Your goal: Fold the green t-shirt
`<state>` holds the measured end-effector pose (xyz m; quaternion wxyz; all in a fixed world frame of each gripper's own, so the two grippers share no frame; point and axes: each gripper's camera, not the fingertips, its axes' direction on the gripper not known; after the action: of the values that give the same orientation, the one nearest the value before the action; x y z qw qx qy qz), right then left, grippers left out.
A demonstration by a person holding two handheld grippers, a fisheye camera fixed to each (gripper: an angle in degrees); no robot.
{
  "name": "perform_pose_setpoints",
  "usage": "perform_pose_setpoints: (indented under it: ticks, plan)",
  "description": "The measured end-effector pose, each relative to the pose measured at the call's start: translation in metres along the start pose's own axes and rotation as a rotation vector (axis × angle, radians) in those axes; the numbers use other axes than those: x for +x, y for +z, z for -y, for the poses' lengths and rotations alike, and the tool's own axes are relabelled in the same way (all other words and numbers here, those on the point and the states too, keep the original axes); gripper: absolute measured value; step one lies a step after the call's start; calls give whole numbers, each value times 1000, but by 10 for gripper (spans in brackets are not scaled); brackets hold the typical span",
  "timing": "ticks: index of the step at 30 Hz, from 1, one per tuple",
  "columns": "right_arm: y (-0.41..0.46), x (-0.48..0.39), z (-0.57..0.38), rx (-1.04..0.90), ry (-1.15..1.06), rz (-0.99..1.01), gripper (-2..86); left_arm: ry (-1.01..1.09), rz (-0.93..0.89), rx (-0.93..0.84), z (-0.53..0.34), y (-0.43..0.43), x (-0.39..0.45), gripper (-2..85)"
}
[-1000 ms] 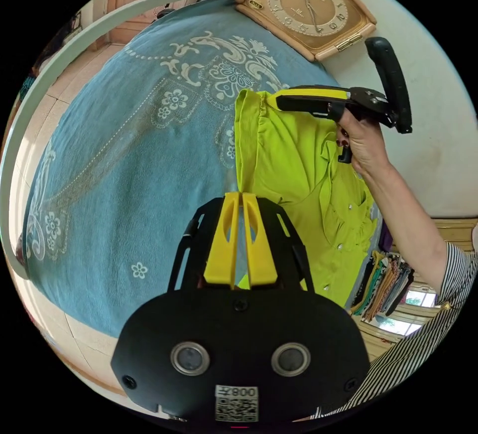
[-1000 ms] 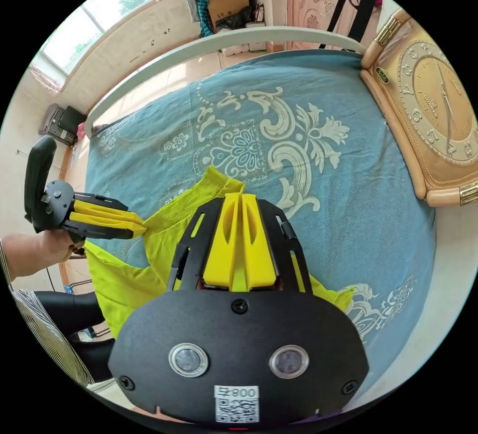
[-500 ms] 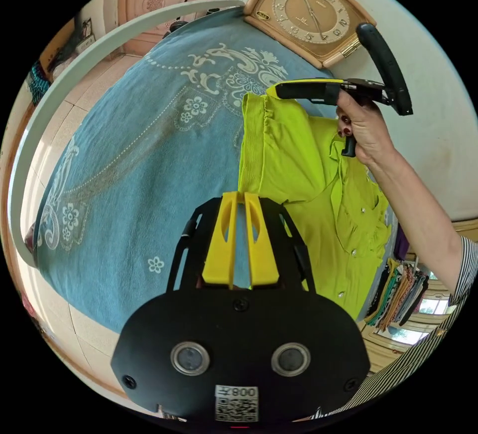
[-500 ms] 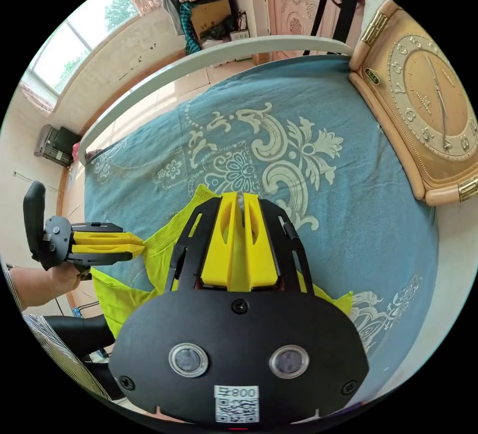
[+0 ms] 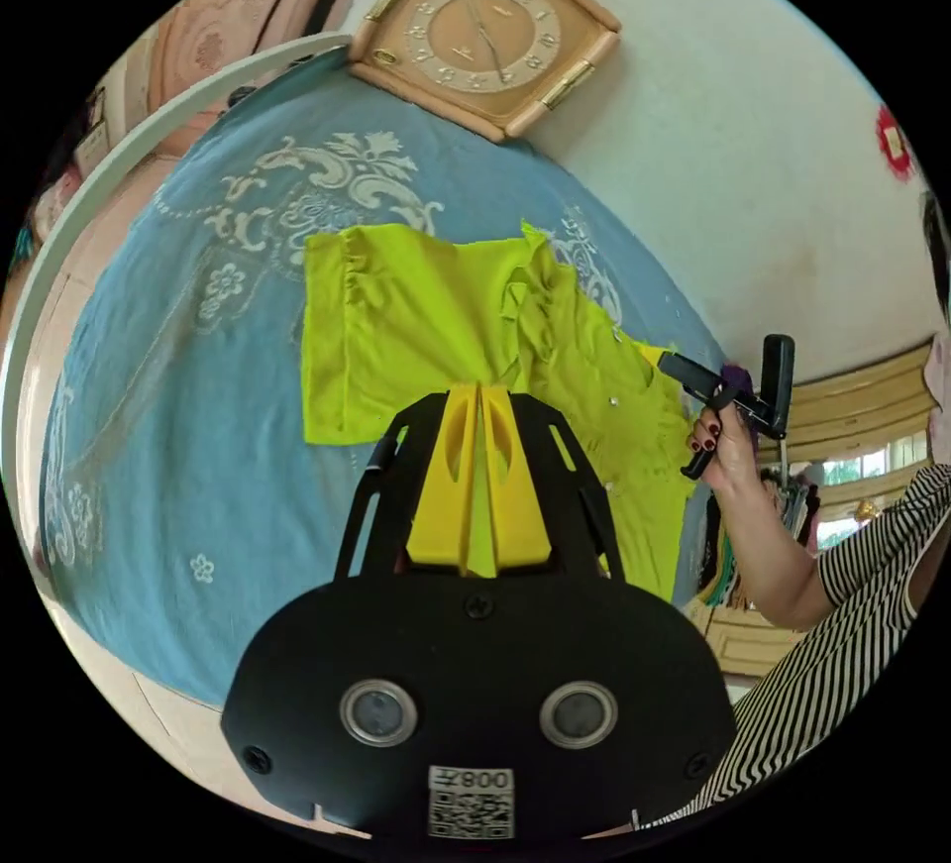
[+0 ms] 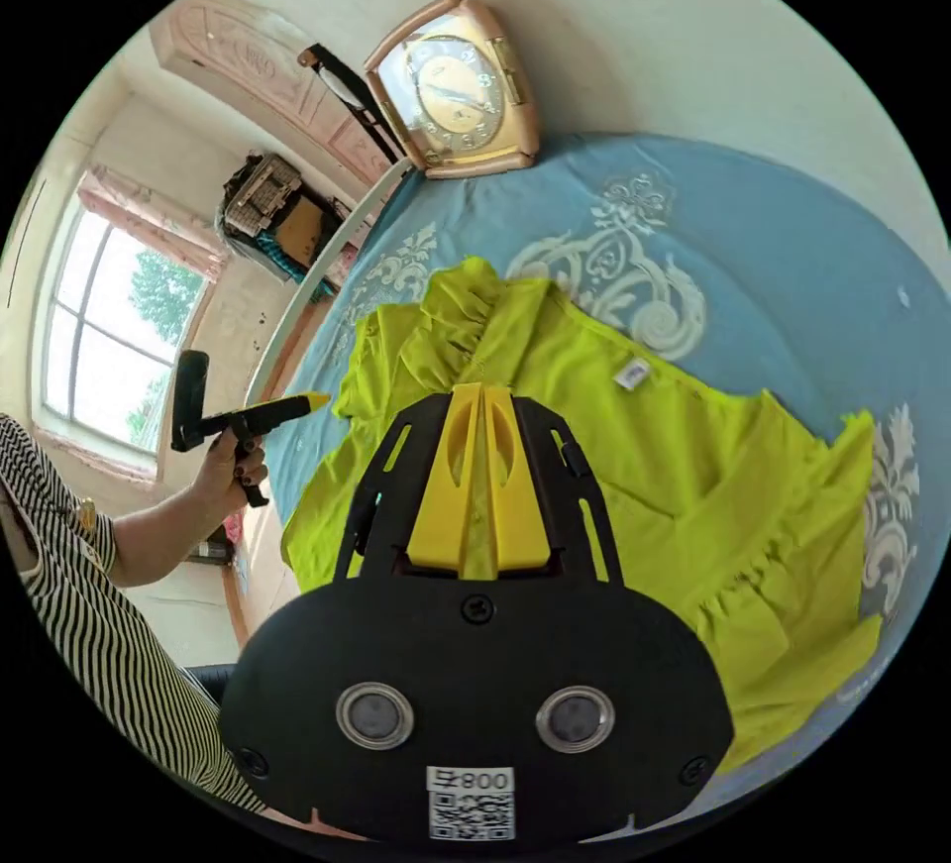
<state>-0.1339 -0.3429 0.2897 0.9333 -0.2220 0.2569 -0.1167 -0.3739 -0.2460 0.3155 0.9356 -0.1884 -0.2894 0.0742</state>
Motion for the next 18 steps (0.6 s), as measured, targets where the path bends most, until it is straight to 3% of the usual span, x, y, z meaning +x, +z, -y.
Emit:
perform_pose_setpoints:
  ticks: [3,7,14,18]
  plan:
    - [-34,39,-54,0,131,-134,3,126,29,-59,28,57,38,4]
    - [-35,84,-105,-74,254,-297,1,108,141,-181,46,137,45,4]
    - [-25,103,-129,-68,230,-322,2,55,153,-134,41,181,61,6]
    - [-58,122,-160,14,312,-239,7,180,40,-83,39,216,116,18]
